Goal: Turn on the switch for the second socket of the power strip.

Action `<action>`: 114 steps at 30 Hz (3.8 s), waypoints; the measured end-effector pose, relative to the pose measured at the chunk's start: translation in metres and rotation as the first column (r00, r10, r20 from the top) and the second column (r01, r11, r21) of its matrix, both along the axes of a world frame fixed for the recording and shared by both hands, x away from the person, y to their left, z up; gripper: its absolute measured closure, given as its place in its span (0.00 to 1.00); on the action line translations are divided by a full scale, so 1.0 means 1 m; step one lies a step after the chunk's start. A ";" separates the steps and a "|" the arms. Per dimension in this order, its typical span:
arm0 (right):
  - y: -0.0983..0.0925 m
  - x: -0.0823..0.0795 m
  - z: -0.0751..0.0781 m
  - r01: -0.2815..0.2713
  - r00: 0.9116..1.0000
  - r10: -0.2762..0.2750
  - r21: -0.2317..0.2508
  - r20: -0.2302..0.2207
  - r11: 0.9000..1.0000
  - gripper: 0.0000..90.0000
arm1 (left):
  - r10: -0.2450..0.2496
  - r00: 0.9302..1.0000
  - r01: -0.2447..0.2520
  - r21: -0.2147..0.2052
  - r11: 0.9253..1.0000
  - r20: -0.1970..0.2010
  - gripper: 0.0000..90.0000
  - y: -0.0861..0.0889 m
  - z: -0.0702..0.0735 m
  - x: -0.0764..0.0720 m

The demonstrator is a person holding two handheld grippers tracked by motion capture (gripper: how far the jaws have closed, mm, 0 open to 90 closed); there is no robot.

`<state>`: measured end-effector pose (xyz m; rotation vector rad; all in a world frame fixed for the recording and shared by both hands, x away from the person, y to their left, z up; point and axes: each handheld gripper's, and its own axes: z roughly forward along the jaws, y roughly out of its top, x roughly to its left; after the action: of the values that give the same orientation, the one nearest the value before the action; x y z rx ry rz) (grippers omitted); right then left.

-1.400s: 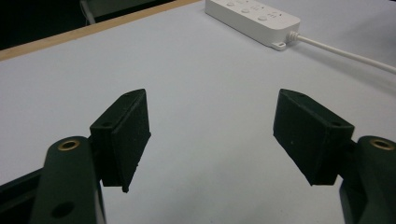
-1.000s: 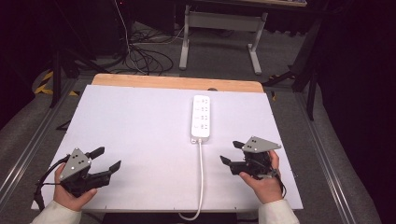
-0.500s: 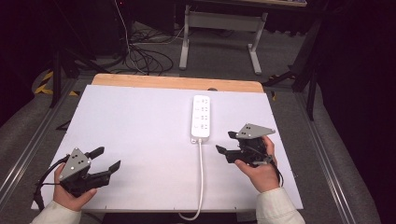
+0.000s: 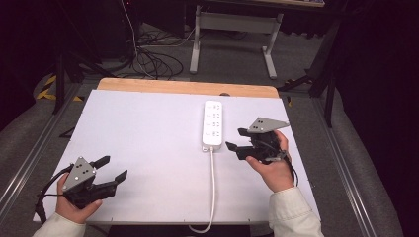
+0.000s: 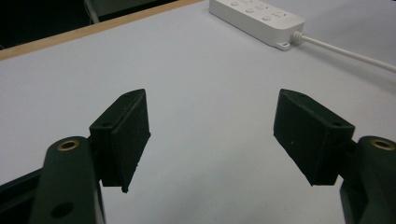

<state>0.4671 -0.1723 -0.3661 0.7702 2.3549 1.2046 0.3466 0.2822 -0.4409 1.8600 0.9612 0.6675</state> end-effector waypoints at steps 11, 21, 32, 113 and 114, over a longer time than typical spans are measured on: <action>0.009 0.016 0.011 -0.003 1.000 0.003 -0.012 0.017 1.000 0.49 | 0.013 1.000 -0.013 -0.001 1.000 0.000 0.30 0.003 0.000 -0.003; 0.019 0.035 0.013 -0.006 1.000 0.007 -0.035 0.011 0.999 0.67 | 0.012 1.000 -0.012 0.002 1.000 0.000 0.31 0.002 0.000 -0.003; 0.032 0.066 -0.001 0.021 0.999 -0.022 -0.033 -0.040 0.999 1.00 | 0.011 1.000 -0.011 0.008 1.000 -0.001 0.31 0.003 -0.001 -0.002; 0.085 0.135 -0.094 0.138 0.985 -0.143 -0.057 -0.098 0.989 1.00 | 0.003 1.000 -0.002 0.009 1.000 -0.011 0.31 0.002 -0.002 -0.001; 0.085 0.135 -0.094 0.140 0.984 -0.145 -0.056 -0.100 0.989 1.00 | 0.003 1.000 -0.003 0.007 1.000 -0.009 0.31 0.002 -0.002 -0.002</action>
<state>0.6019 -0.0871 -0.4596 0.9885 2.3559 1.0679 0.3450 0.2843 -0.4428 1.8692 0.9691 0.6650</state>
